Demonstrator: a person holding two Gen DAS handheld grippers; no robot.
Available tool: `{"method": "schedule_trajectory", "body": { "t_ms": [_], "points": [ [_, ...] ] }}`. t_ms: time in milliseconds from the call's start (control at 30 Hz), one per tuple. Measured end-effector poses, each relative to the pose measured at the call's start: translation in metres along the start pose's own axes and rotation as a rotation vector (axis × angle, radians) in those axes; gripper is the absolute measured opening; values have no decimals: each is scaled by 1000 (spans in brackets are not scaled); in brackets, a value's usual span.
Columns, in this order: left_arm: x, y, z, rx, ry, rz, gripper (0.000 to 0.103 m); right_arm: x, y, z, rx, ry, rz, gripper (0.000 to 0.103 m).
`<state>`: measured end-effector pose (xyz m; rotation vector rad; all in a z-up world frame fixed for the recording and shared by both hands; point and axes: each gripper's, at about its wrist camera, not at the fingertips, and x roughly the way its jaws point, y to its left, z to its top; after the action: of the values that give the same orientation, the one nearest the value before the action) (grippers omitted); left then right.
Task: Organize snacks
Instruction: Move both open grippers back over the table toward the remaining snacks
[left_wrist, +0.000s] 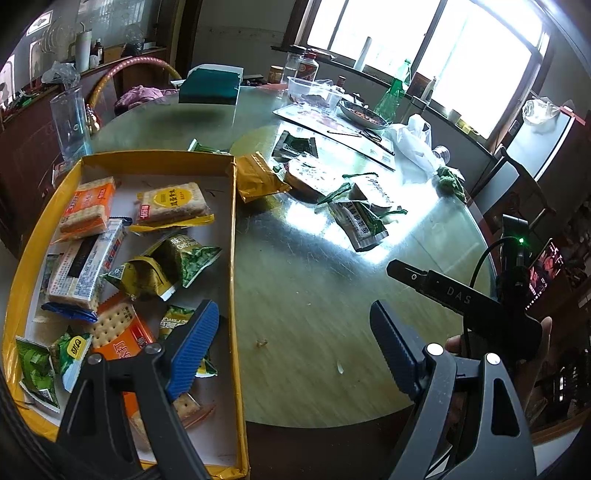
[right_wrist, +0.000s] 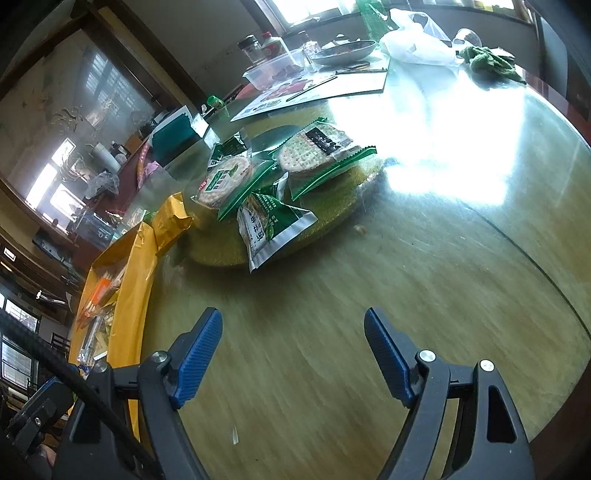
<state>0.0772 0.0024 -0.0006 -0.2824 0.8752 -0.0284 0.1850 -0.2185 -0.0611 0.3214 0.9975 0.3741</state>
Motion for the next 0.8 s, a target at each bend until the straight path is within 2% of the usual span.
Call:
{"method": "schedule_trajectory", "body": {
  "t_ms": [433,800],
  "points": [
    [4,4,1,-8,6,-3,84,4,-1,6,9,3,4,80],
    [5,6,1,-24,2,-7,84,12,-12,26,60,26,51,79]
  ]
}}
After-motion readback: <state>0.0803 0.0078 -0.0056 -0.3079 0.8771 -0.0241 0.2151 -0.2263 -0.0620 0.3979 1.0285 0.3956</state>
